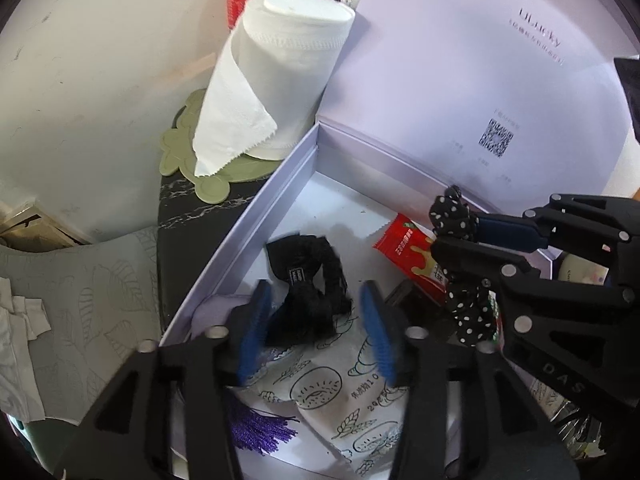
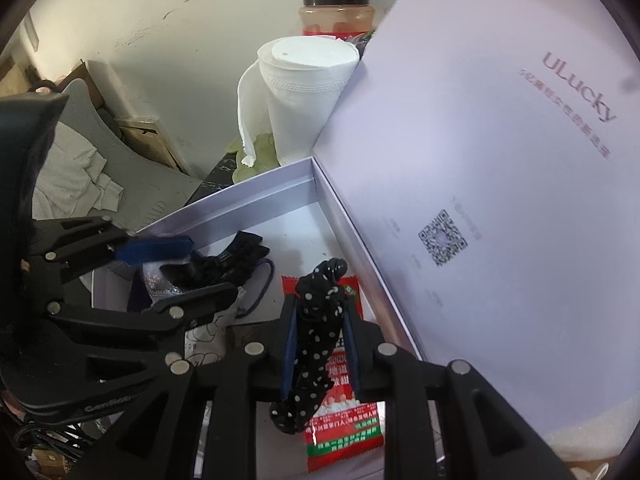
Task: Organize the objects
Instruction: 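Open the left tool releasing the black scrunchie while the right tool releases the polka-dot one, then withdraw both tools from the gift box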
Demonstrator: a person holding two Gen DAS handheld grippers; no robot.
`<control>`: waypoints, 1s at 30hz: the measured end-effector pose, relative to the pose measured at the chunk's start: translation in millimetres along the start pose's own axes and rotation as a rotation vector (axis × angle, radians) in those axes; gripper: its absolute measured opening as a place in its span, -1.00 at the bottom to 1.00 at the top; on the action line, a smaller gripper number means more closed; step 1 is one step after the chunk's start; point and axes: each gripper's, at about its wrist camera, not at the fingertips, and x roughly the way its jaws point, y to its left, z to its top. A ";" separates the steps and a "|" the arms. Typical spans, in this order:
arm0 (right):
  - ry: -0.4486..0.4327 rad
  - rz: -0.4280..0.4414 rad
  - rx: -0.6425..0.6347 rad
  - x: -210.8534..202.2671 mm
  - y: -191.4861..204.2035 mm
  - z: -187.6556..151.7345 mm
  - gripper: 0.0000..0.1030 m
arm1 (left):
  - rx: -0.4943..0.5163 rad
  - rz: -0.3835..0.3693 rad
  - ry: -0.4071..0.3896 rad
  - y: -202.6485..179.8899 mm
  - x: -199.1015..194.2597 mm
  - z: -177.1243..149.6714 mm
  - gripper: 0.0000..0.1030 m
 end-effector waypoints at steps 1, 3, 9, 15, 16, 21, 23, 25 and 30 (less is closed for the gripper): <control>-0.001 0.000 0.001 -1.3 0.4 0.8 -0.57 | 0.001 0.004 -0.006 -0.3 -2.2 -0.4 0.10; -0.002 -0.003 -0.005 -0.3 -1.6 4.1 -0.53 | 0.010 0.014 -0.019 -2.8 -7.1 -1.6 0.14; -0.032 -0.026 -0.020 -11.3 -3.3 9.6 -0.07 | -0.019 0.029 -0.017 11.8 -19.2 0.8 0.17; -0.043 -0.019 -0.024 -28.1 -3.2 4.1 0.07 | -0.042 0.034 -0.029 16.6 -39.7 -8.0 0.17; -0.045 -0.019 -0.027 -31.5 -2.0 4.2 0.07 | -0.042 0.036 -0.031 17.5 -42.6 -6.6 0.19; -0.059 -0.018 -0.039 -47.6 1.1 4.8 0.07 | -0.041 0.049 -0.051 14.0 -68.8 -5.1 0.22; -0.067 -0.017 -0.042 -57.2 2.2 5.6 0.07 | -0.042 0.050 -0.062 13.2 -75.5 -4.2 0.23; -0.075 -0.017 -0.045 -66.6 2.9 5.7 0.07 | -0.044 0.052 -0.075 11.8 -86.3 -4.1 0.23; -0.098 -0.029 -0.061 -88.1 7.0 4.0 0.07 | -0.045 0.054 -0.097 6.5 -114.3 -5.9 0.23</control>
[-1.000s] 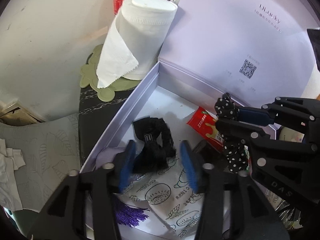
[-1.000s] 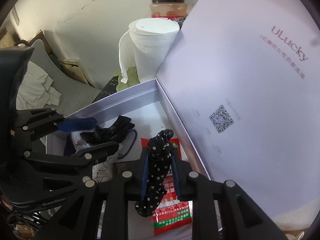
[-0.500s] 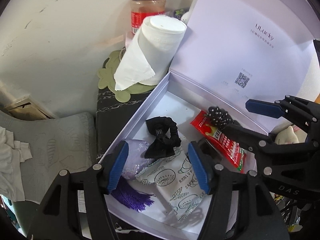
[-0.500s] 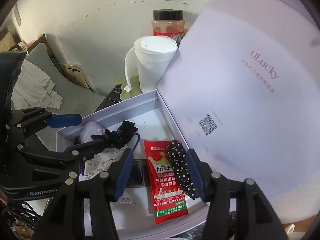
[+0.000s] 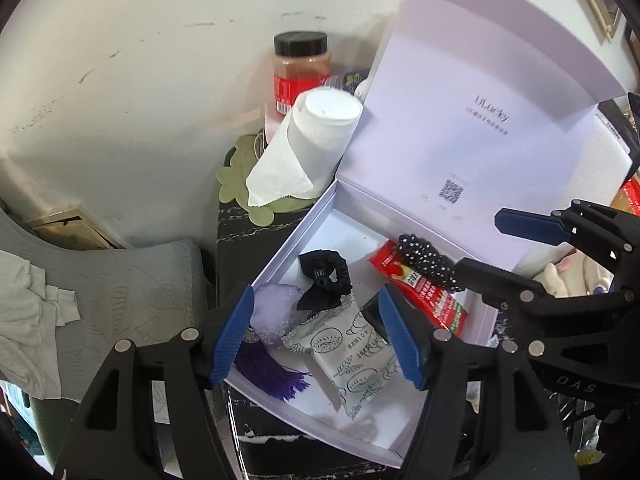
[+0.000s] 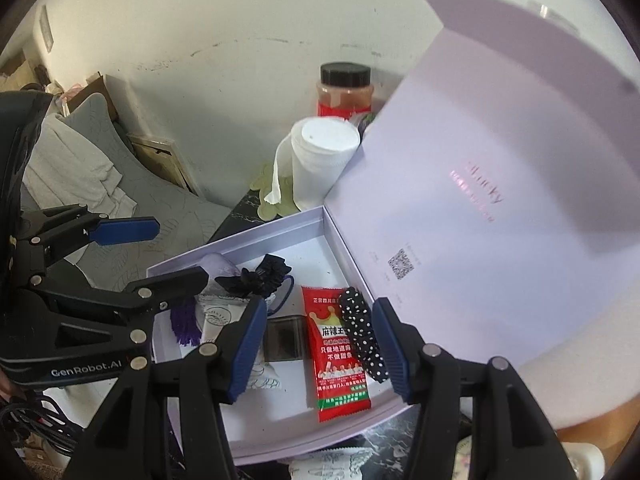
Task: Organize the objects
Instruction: 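Withdraw both tools from the gift box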
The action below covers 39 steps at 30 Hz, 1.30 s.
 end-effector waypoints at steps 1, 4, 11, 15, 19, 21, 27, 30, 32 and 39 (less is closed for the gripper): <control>-0.006 0.001 -0.003 -4.5 1.1 0.5 0.07 | -0.001 0.000 -0.004 -0.8 -4.6 -0.4 0.23; -0.021 0.001 -0.008 -18.2 3.4 -1.8 0.07 | -0.003 0.000 -0.017 -3.4 -20.3 -1.8 0.23; -0.056 -0.004 -0.015 -53.1 11.4 -12.7 0.07 | 0.003 0.003 -0.043 -12.0 -55.7 -10.9 0.23; -0.070 -0.009 -0.018 -73.1 17.2 -21.7 0.07 | 0.007 -0.002 -0.049 -19.2 -74.0 -19.6 0.23; -0.088 -0.009 -0.025 -94.2 24.2 -32.0 0.07 | 0.006 -0.007 -0.058 -26.8 -92.3 -30.3 0.24; -0.095 -0.010 -0.030 -103.0 26.9 -36.8 0.07 | 0.007 -0.008 -0.066 -31.2 -101.7 -35.8 0.23; -0.183 0.153 -0.158 -128.5 26.2 -55.6 0.07 | 0.024 -0.011 -0.084 -45.4 -127.9 -55.5 0.24; -0.202 0.175 -0.188 -141.3 26.5 -67.9 0.07 | 0.028 -0.013 -0.091 -52.5 -139.7 -67.6 0.30; -0.207 0.181 -0.189 -147.4 24.9 -76.7 0.07 | 0.036 -0.013 -0.092 -59.0 -147.3 -77.6 0.32; -0.184 0.209 -0.176 -158.9 14.6 -110.0 0.07 | 0.041 -0.030 -0.068 -79.8 -156.5 -107.2 0.32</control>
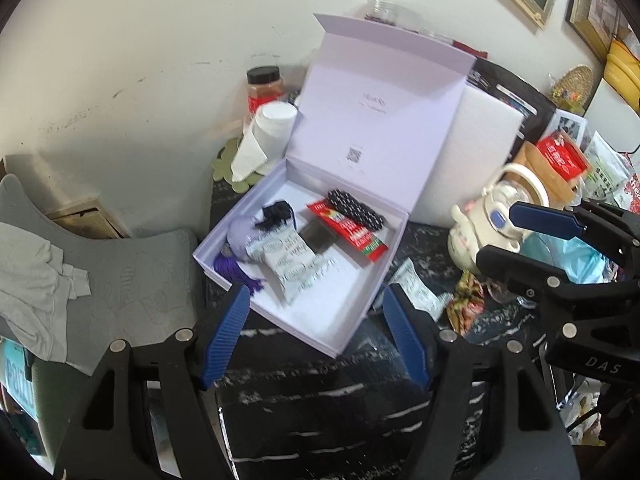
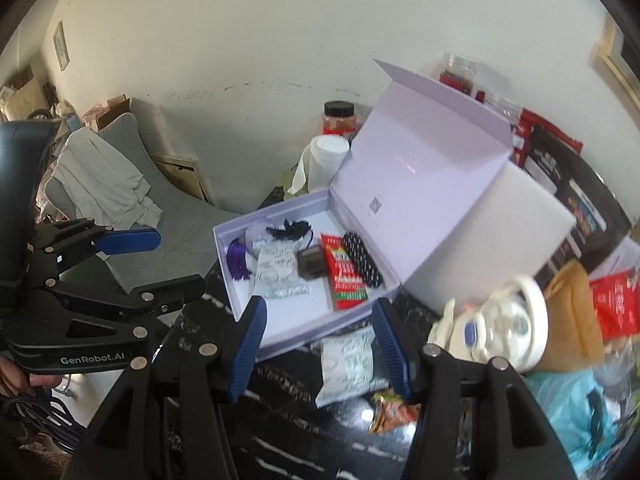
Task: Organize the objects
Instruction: 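Withdraw both tools from the gift box, then move both tools toward the white printed packet and the gold snack bag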
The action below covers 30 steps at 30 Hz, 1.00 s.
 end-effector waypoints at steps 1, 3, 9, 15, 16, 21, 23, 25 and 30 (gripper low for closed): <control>0.006 -0.002 0.002 -1.7 -0.7 -6.3 0.07 | 0.001 -0.002 0.005 -2.9 0.2 -3.3 0.32; 0.014 0.000 0.004 -4.7 -1.5 -15.2 0.07 | 0.006 -0.008 0.018 -10.5 0.2 -11.9 0.32; 0.045 0.001 0.021 -10.7 -8.2 -44.8 0.07 | 0.030 -0.032 0.051 -30.7 5.3 -34.5 0.32; 0.076 -0.005 0.054 -13.8 -22.7 -72.8 0.07 | 0.063 -0.065 0.087 -54.6 17.0 -48.6 0.32; 0.082 -0.005 0.062 -14.1 -26.2 -78.1 0.07 | 0.068 -0.070 0.091 -58.2 19.0 -49.8 0.32; 0.111 -0.006 0.096 -13.9 -43.7 -98.6 0.07 | 0.114 -0.104 0.121 -81.8 32.4 -55.7 0.32; 0.122 -0.010 0.112 -13.0 -51.2 -105.6 0.07 | 0.128 -0.116 0.133 -91.4 38.3 -56.8 0.32; 0.132 -0.013 0.129 -12.4 -59.1 -112.6 0.07 | 0.140 -0.124 0.144 -100.3 44.6 -58.2 0.32; 0.169 0.003 0.143 -7.7 -80.1 -131.2 0.07 | 0.178 -0.147 0.174 -122.2 63.8 -62.1 0.32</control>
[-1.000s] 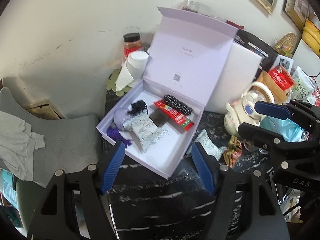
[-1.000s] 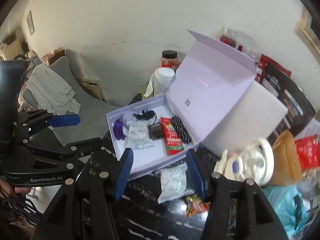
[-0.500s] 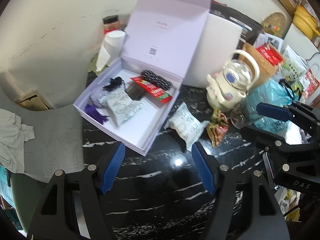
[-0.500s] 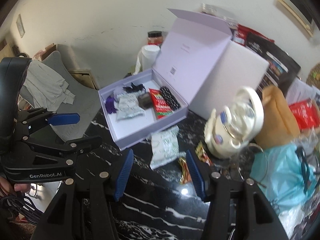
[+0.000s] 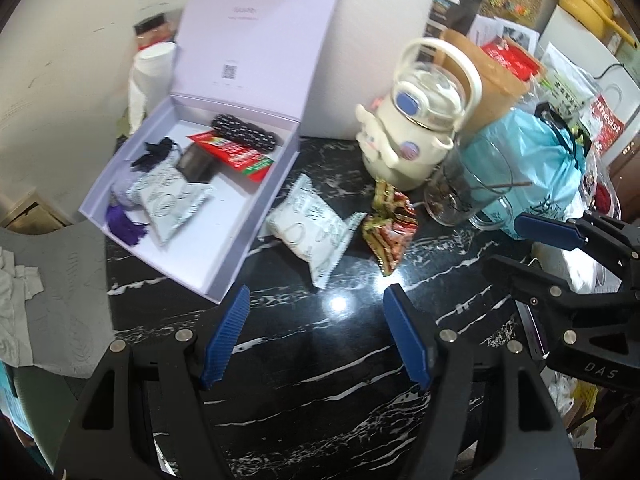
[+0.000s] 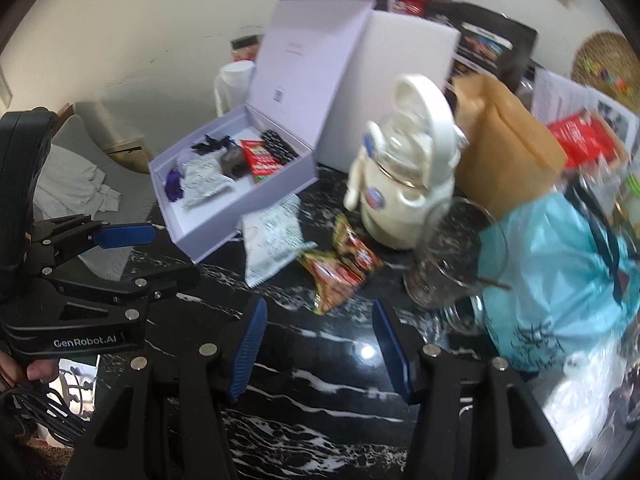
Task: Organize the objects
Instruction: 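Move both tools toward the white printed packet and the gold snack bag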
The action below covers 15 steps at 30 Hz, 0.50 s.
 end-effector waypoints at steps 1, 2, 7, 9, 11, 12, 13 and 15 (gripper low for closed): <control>0.009 -0.003 0.009 2.8 -4.7 -3.0 0.07 | 0.003 -0.003 0.005 -2.9 4.2 1.1 0.32; 0.014 -0.003 0.015 4.6 -8.0 -4.9 0.07 | 0.007 -0.006 0.011 -6.0 8.9 2.1 0.32; 0.036 0.004 0.049 16.7 -27.0 -13.8 0.07 | 0.019 -0.017 0.039 -16.9 33.6 7.4 0.32; 0.040 0.009 0.060 21.4 -32.6 -15.5 0.07 | 0.019 -0.019 0.050 -18.8 44.1 9.7 0.32; 0.047 0.016 0.075 28.0 -37.8 -16.5 0.07 | 0.014 -0.020 0.062 -18.1 52.7 11.8 0.32; 0.050 0.019 0.085 31.8 -40.8 -16.7 0.07 | 0.010 -0.020 0.068 -17.1 57.6 13.1 0.32; 0.053 0.025 0.093 34.9 -42.4 -16.5 0.07 | 0.005 -0.019 0.070 -15.9 61.9 14.5 0.32; 0.055 0.038 0.107 40.4 -45.8 -16.5 0.07 | 0.000 -0.018 0.068 -13.1 67.5 16.5 0.32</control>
